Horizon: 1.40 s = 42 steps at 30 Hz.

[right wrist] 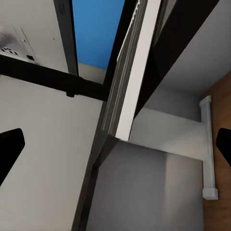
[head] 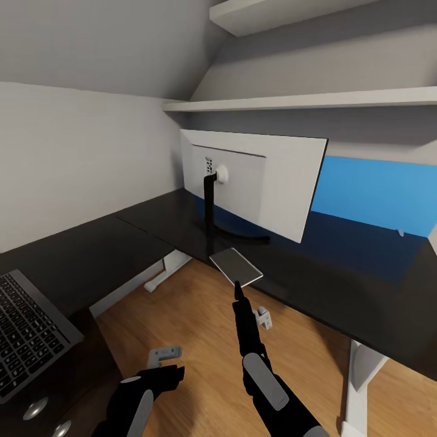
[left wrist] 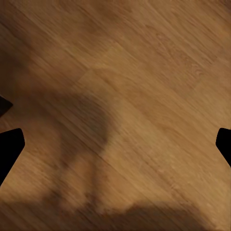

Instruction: In the bedroom, organize the workspace by keeping the computer under the desk, ensuring the monitor is on the desk, placing the keyboard on the desk next to the monitor, placing the mouse on the desk next to the keyboard, moving the folder from the swivel chair onto the desk next to the mouse, stacking the notebook on top of the folder with the pen on top of the notebook, and positioning the swivel chair next to the desk.

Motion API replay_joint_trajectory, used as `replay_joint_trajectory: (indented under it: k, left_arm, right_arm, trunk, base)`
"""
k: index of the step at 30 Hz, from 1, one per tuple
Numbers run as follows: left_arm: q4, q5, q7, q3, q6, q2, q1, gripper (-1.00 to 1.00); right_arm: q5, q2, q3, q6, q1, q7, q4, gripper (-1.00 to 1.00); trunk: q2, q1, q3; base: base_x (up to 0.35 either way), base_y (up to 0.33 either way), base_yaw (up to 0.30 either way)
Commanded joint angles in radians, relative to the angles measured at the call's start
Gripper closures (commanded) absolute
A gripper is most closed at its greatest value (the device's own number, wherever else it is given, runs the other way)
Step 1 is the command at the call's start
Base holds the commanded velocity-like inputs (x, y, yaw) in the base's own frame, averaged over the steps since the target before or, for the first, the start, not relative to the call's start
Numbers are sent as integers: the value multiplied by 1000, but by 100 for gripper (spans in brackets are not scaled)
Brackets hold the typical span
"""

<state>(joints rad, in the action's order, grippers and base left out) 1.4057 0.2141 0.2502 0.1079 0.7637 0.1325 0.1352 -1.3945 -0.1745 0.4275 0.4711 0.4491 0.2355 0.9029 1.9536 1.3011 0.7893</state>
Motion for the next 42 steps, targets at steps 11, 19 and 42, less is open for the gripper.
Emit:
replay_joint_trajectory:
  k: [11, 19, 42]
  left_arm:
    - [1, 11, 9, 0, 3, -7, 0, -100]
    - [1, 10, 10, 1, 3, -8, 1, -100]
    - [1, 10, 12, -9, 3, -9, 1, -100]
  right_arm:
    - [-11, 0, 2, 4, 1, 7, -1, -100]
    - [-11, 0, 2, 4, 1, 7, -1, -100]
    - [-10, 0, 2, 4, 1, 7, -1, -100]
  trunk:
    - [0, 0, 1]
    - [0, 0, 1]
    - [0, 0, 1]
  base:
    - [97, 0, 0]
    - [26, 0, 0]
    - [27, 0, 0]
